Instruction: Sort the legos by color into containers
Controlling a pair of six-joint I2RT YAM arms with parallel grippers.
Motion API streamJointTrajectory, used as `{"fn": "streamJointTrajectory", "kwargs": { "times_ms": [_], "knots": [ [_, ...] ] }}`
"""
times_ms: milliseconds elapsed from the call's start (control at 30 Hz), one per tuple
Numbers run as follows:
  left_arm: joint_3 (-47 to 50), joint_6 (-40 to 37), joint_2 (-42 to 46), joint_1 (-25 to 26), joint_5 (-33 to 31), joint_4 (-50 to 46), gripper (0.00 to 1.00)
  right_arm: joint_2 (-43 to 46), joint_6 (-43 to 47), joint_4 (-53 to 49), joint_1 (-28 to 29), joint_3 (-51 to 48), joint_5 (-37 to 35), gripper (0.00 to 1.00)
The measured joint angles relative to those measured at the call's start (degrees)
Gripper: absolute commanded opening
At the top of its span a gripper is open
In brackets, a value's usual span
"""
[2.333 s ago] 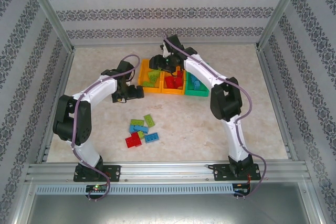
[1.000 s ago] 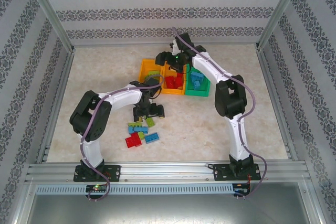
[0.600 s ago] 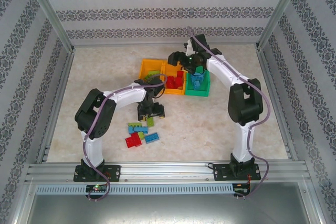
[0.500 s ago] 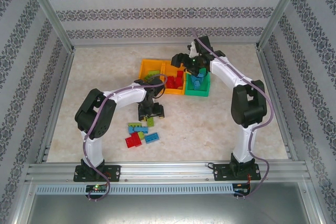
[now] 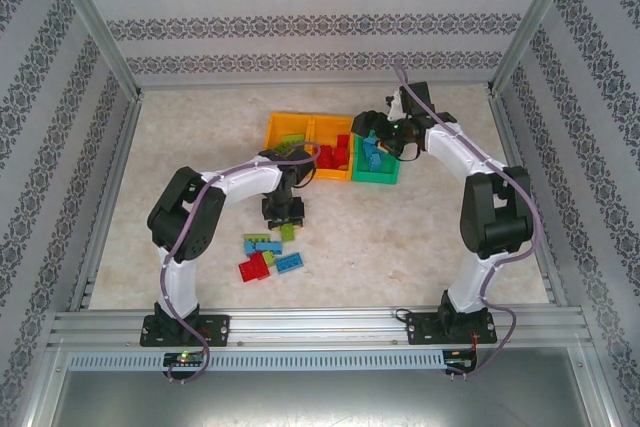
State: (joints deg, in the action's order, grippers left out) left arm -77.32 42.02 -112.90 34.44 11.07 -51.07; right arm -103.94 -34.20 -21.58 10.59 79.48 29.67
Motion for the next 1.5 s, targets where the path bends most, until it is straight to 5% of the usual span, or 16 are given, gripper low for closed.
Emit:
{"fn": "streamJointTrajectory", "kwargs": {
  "times_ms": [300, 533, 867, 1267, 1500],
  "knots": [
    [-9.4, -4.9, -0.1, -0.3, -5.3, -0.2, 0.35, 9.5, 3.0, 3.0, -1.2, -10.1, 0.1, 0.89],
    [-23.2, -10.4, -1.1, -6.1, -7.9, -1.8, 0.37, 16.7, 3.4, 6.1, -4.5, -22.2, 0.2, 0.89],
    [-45.1, -18.3, -14.4, -10.3, -10.3, -2.6, 0.38, 20.4, 2.9, 8.1, -5.1, -28.8, -0.3, 0.89],
    [-48.0, -19.5, -19.6, -13.1, -8.7, -2.3, 0.78, 25.0, 2.9, 8.6, -5.1, -31.4, -0.9, 0.90],
    [-33.2, -19.0, -10.6, -13.1, -7.3, 0.9, 0.99, 25.6, 3.1, 8.6, -5.1, -33.0, -1.3, 0.90]
  ]
}}
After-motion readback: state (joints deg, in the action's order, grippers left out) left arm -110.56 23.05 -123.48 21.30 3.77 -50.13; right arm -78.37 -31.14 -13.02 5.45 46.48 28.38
